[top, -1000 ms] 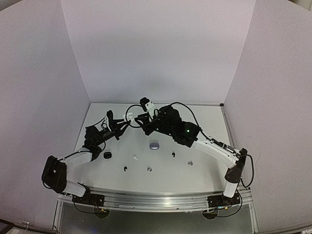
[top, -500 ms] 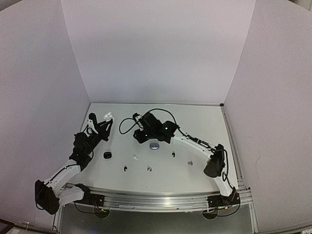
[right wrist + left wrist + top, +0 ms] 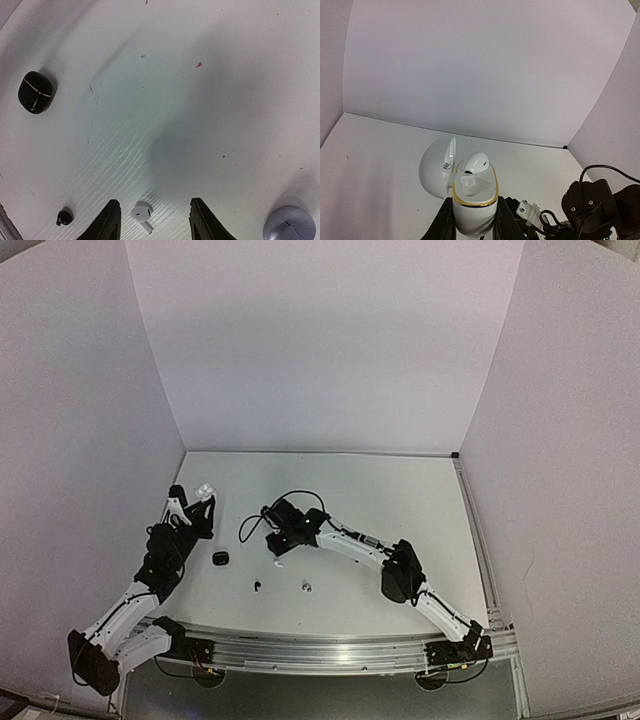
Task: Insert the wireless bluetooth earbuds into the charging case
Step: Adjust the left earbud at the center of the board.
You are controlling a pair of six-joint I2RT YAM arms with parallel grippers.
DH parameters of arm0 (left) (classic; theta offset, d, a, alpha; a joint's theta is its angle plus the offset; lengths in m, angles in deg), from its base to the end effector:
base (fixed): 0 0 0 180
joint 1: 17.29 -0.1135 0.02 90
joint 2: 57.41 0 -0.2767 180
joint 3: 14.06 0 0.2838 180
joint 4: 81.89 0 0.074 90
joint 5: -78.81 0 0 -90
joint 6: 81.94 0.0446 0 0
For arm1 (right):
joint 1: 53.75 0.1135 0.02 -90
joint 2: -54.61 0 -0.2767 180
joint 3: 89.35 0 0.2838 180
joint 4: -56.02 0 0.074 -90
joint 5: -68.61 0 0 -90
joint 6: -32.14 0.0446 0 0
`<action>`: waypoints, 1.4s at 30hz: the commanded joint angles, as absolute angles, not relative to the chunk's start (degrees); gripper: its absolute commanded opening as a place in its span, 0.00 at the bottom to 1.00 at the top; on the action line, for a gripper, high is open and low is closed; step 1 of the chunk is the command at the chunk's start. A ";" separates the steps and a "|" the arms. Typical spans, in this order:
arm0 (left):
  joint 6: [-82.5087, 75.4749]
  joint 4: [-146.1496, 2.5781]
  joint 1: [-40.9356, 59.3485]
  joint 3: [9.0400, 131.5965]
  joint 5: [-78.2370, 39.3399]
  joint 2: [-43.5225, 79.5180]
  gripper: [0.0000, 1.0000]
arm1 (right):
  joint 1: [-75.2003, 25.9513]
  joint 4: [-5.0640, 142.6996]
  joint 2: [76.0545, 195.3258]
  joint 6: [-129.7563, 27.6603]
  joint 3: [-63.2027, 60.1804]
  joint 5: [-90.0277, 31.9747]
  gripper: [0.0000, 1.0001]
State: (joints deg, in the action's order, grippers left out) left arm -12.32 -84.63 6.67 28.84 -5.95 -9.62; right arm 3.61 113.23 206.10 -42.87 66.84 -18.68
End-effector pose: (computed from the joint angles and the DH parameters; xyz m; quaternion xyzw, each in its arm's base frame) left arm 0.2166 -0.0918 0.2898 -0.0092 0.7201 -0.2310 0.6542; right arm 0.3352 0.5194 0.1748 -0.3350 0.8855 0.1716 0.2725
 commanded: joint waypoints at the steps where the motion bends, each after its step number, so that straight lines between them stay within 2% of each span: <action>1: -11.10 -87.67 6.88 28.05 -5.69 -9.73 0.00 | 4.96 110.60 207.58 -43.60 66.71 -18.91 0.48; 4: -11.36 -87.87 6.89 28.03 -6.38 -9.49 0.00 | 5.86 110.63 208.20 -43.45 65.98 -18.37 0.48; 21: -12.28 -87.61 7.01 28.09 -7.59 -9.88 0.00 | 7.69 110.75 208.94 -43.26 59.78 -15.33 0.33; 30: -12.00 -86.91 6.99 28.28 -8.26 -9.80 0.00 | 8.85 110.92 206.33 -46.49 58.89 -17.96 0.40; 37: -12.06 -86.65 6.97 28.36 -8.86 -9.67 0.00 | 9.10 111.05 203.67 -41.99 60.04 -16.02 0.44; 42: -12.06 -86.91 6.96 28.39 -9.08 -9.28 0.00 | 9.91 111.13 201.30 -39.61 56.29 -15.96 0.46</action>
State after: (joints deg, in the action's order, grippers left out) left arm -11.93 -85.30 6.77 27.67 -8.23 -9.37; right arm 8.79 108.70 206.61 -42.57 58.93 -16.16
